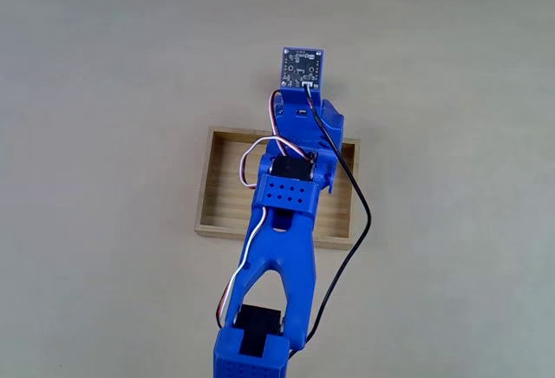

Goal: Place the black cylinder in the wooden box then return to rest.

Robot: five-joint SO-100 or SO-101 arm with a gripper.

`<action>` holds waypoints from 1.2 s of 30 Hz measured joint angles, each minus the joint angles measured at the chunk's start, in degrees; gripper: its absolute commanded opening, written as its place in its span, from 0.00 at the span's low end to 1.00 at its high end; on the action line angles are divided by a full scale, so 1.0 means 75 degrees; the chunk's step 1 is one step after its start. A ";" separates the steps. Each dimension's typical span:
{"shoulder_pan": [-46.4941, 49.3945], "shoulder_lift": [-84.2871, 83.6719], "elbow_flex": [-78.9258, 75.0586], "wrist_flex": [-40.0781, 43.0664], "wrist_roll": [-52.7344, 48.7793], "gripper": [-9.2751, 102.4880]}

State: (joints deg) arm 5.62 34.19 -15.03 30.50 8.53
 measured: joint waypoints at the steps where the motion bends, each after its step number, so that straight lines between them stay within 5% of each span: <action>1: 0.0000 0.0070 -0.0059 0.0000 0.0000 0.37; 36: 0.0012 0.1031 -0.1219 0.0000 0.0000 0.38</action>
State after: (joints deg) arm 5.71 41.92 -24.17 30.50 8.53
